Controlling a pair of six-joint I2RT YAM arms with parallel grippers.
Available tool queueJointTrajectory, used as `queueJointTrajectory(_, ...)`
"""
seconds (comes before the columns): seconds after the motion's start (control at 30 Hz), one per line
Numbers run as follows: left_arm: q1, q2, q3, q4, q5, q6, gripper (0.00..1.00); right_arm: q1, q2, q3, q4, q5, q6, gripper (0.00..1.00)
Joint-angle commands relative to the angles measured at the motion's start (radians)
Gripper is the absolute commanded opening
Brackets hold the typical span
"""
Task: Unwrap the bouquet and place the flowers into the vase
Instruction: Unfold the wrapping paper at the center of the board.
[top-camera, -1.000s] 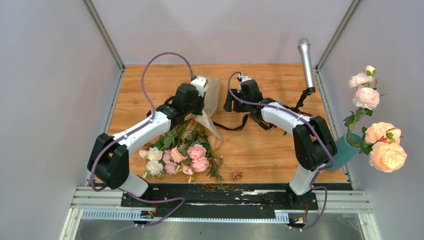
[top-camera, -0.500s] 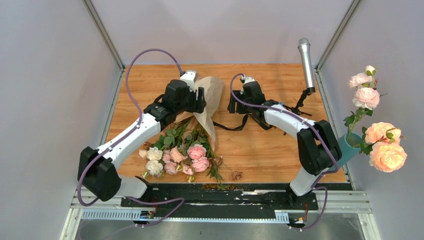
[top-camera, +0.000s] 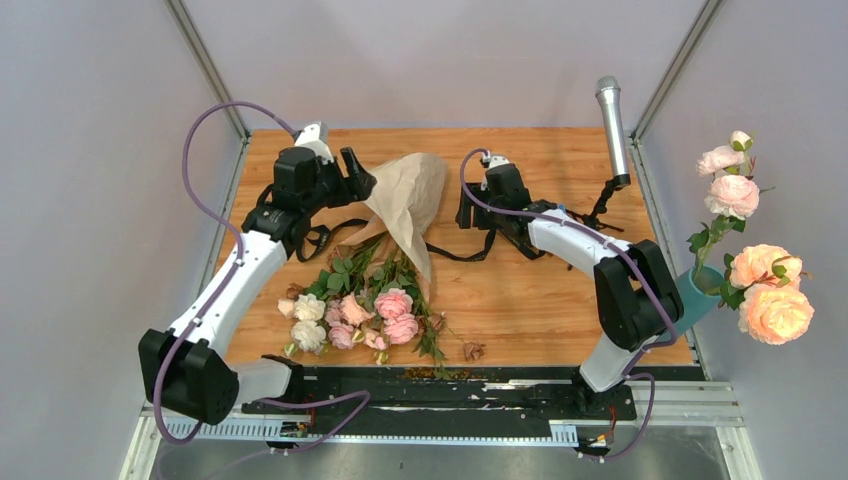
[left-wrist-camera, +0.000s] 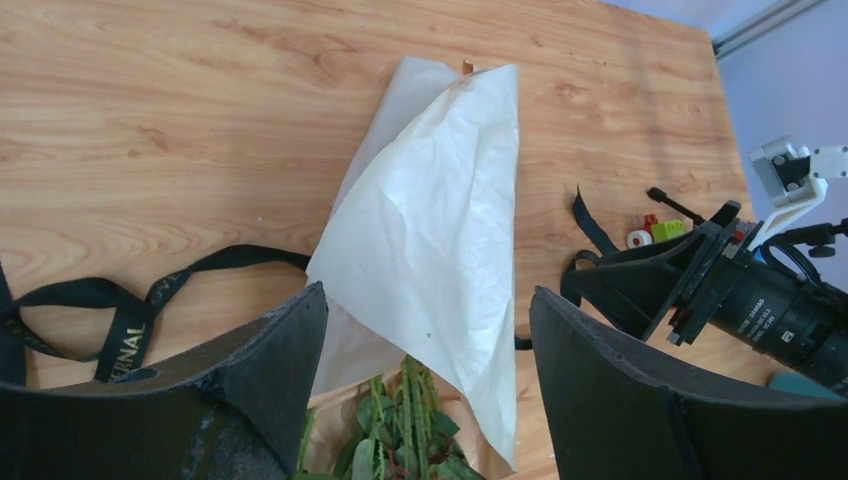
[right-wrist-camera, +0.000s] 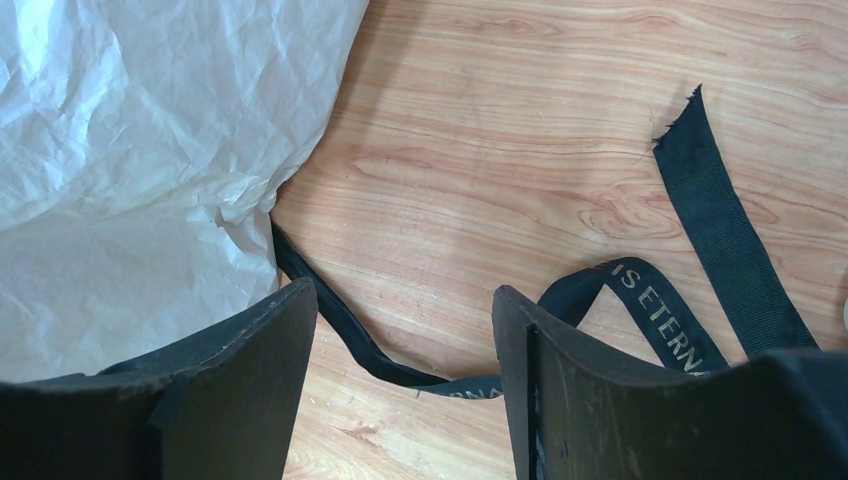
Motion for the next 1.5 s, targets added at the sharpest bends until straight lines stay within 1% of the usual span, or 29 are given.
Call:
queueJointTrajectory(0.0, 0.040, -0.010, -0.041, 0.030, 0.036, -0.094, 0.80, 0.004, -0.059, -0.006, 0.012, 0.006, -0.017, 0.66)
queueJointTrajectory(0.03, 0.044, 0.000, -0.050, 0.034, 0.043, -0.107, 0.76, 0.004, -0.064, -0.007, 0.012, 0.005, -0.019, 0.66)
queueJointTrajectory(0.1, 0.047, 0.017, -0.056, 0.037, 0.050, -0.116, 0.72, 0.004, -0.071, -0.008, 0.011, 0.004, -0.020, 0.66)
queueJointTrajectory(0.2, 0.050, 0.045, -0.063, 0.046, 0.070, -0.134, 0.68, 0.004, -0.084, -0.011, 0.010, 0.004, -0.022, 0.66)
queueJointTrajectory(0.3, 0.052, 0.067, -0.078, 0.089, 0.094, -0.151, 0.58, 0.004, -0.099, -0.014, 0.010, -0.010, -0.022, 0.66)
queueJointTrajectory(0.37, 0.052, 0.082, -0.082, 0.113, 0.101, -0.150, 0.49, 0.005, -0.121, -0.014, 0.011, -0.031, -0.023, 0.66)
queueJointTrajectory(0.43, 0.052, 0.092, -0.082, 0.136, 0.115, -0.134, 0.38, 0.004, -0.146, -0.017, 0.017, -0.056, -0.030, 0.67)
queueJointTrajectory(0.6, 0.048, 0.098, -0.092, 0.234, 0.180, -0.111, 0.03, 0.006, -0.217, -0.022, 0.017, -0.085, -0.058, 0.68)
queueJointTrajectory(0.63, 0.038, 0.097, -0.089, 0.247, 0.189, -0.106, 0.00, 0.006, -0.232, -0.021, 0.014, -0.086, -0.060, 0.68)
queueJointTrajectory(0.77, -0.032, 0.090, -0.061, 0.261, 0.188, -0.060, 0.00, 0.006, -0.301, -0.021, -0.002, -0.087, -0.062, 0.69)
queueJointTrajectory(0.97, -0.195, 0.110, -0.035, 0.322, 0.163, 0.006, 0.00, 0.006, -0.393, -0.019, -0.039, -0.026, -0.042, 0.71)
queueJointTrajectory(1.03, -0.257, 0.128, -0.030, 0.332, 0.159, 0.032, 0.00, 0.006, -0.418, -0.025, -0.051, 0.013, -0.034, 0.72)
queueJointTrajectory(1.13, -0.321, 0.167, -0.022, 0.339, 0.147, 0.060, 0.00, 0.006, -0.451, -0.058, -0.057, 0.159, -0.021, 0.73)
queueJointTrajectory(1.23, -0.389, 0.210, -0.002, 0.310, 0.123, 0.108, 0.00, 0.006, -0.472, -0.080, -0.066, 0.221, -0.015, 0.73)
queueJointTrajectory(1.4, -0.494, 0.299, 0.058, 0.232, 0.082, 0.194, 0.00, 0.006, -0.503, -0.097, -0.075, 0.254, -0.003, 0.73)
queueJointTrajectory(1.47, -0.520, 0.322, 0.077, 0.211, 0.066, 0.212, 0.04, 0.006, -0.516, -0.097, -0.079, 0.268, -0.003, 0.74)
